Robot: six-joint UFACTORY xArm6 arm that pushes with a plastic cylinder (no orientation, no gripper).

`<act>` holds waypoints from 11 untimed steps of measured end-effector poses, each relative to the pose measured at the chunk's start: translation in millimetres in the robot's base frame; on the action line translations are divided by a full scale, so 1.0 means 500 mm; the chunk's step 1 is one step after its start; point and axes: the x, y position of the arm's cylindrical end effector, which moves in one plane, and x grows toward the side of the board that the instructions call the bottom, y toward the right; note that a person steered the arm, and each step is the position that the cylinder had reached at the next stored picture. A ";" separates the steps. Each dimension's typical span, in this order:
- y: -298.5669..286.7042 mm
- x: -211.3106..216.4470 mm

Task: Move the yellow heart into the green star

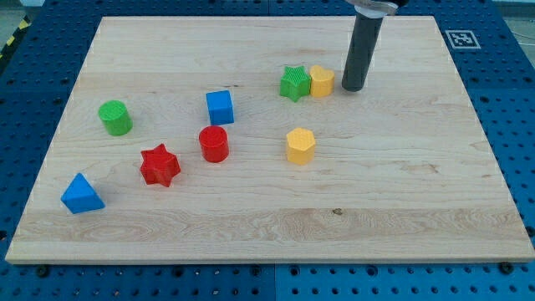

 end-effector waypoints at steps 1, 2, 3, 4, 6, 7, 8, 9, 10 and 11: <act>-0.002 -0.005; -0.002 -0.015; -0.003 -0.009; -0.007 -0.008; -0.045 -0.008; -0.065 -0.008; -0.088 -0.008; -0.112 -0.008; -0.139 -0.007; -0.167 -0.005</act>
